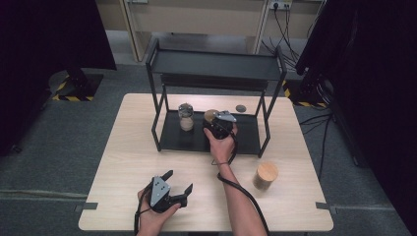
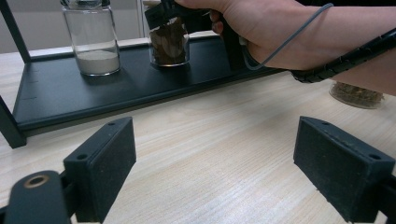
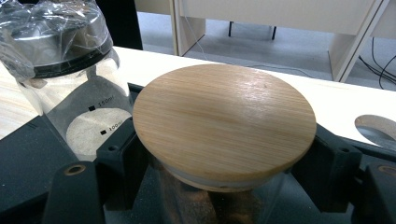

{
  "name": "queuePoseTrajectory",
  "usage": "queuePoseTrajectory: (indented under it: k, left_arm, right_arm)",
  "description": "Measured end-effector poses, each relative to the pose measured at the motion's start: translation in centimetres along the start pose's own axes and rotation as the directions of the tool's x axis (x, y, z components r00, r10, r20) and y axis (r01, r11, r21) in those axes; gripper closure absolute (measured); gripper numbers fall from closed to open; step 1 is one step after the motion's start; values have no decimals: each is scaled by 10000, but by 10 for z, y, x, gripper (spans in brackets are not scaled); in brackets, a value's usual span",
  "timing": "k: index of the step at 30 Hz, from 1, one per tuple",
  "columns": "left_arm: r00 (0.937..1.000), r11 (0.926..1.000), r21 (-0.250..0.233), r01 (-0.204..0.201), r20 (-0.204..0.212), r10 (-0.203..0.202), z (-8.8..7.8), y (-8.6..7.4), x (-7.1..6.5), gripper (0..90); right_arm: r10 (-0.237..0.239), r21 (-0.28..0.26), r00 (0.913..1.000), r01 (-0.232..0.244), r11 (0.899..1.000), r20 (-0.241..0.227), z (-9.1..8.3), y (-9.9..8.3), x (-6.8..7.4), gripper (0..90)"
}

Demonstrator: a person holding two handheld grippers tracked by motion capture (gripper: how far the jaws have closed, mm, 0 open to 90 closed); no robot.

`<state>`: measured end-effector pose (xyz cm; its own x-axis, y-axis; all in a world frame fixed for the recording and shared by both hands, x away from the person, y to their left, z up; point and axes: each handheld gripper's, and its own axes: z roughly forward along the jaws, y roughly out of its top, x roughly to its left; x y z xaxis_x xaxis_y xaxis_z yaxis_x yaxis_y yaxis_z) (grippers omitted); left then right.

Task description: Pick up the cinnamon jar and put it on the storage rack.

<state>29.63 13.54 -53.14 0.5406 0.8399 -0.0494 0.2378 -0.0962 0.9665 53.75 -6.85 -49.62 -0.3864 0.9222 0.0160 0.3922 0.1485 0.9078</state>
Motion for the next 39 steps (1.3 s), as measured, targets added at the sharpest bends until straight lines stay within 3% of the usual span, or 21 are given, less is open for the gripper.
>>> queuePoseTrajectory:
  k: [15, 32, 39]
  left_arm:
    - [10000, 10000, 2, -19, 18, 19, 0, 0, -1, 125]
    - [10000, 10000, -5, -13, 22, 13, 0, 0, -1, 125]
    - [10000, 10000, -10, -2, 23, 2, 0, 0, -1, 125]
  right_arm:
    - [-360, -17, 9993, 360, 9993, 75, 0, -3, 3, 261]
    - [-413, 5, 9991, 413, 9991, -29, 0, -3, 3, 257]
    - [-443, 90, 9989, 445, 9990, -146, 0, -3, 5, 186]
